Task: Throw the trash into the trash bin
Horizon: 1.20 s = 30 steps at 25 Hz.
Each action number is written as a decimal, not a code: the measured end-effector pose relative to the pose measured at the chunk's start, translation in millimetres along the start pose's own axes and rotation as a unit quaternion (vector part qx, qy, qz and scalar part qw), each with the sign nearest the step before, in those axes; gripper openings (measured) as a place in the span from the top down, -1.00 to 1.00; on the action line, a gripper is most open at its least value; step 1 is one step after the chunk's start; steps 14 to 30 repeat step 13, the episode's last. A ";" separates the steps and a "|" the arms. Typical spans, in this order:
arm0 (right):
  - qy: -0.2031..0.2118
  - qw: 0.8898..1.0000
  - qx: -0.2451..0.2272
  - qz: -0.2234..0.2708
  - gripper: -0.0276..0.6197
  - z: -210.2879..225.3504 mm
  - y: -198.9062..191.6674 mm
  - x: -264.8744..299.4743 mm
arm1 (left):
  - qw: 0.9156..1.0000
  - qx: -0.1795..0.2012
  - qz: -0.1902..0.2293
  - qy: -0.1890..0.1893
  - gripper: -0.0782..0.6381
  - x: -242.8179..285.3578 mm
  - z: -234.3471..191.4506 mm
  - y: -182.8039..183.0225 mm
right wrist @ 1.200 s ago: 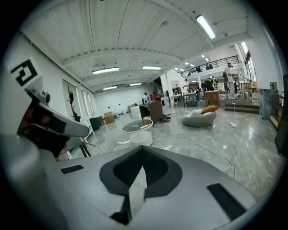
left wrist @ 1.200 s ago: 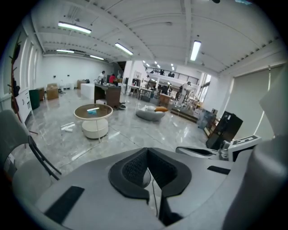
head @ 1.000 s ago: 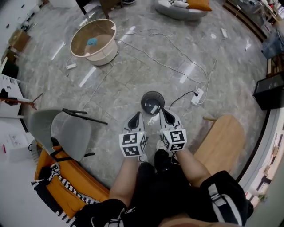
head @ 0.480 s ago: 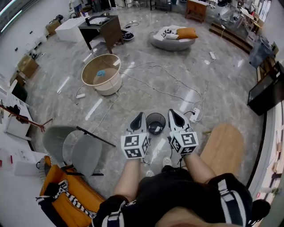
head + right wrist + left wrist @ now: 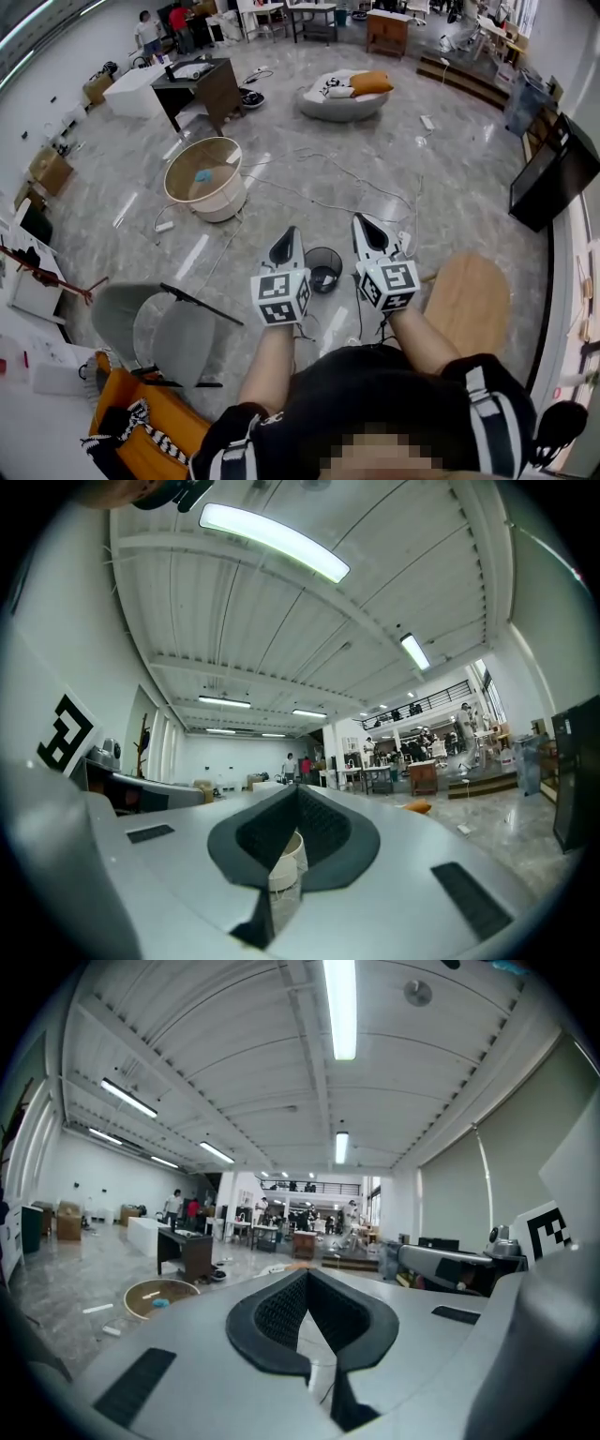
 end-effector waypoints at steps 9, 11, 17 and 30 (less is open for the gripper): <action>-0.003 1.000 0.009 -0.008 0.88 -4.9 -6.5 -3.7 | 1.000 0.011 -0.009 -0.012 0.75 2.2 2.4 5.3; -0.003 1.000 0.010 -0.011 0.88 -9.1 -9.3 -3.9 | 1.000 0.010 -0.012 -0.014 0.75 0.7 -0.1 2.8; -0.004 1.000 0.010 -0.015 0.88 -13.7 -13.4 -4.8 | 1.000 0.009 -0.017 -0.017 0.75 -1.1 -2.8 -1.4; -0.004 1.000 0.010 -0.015 0.88 -13.7 -13.4 -4.8 | 1.000 0.009 -0.017 -0.017 0.75 -1.1 -2.8 -1.4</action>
Point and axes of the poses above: the fingertips, and each gripper's own axes: x forward along the fingers, z to its right, y out of its top, the point moved 10 cm from there along -x, backward along the fingers, and after that the axes turned 2 degrees about -y, right-handed, at the moved point
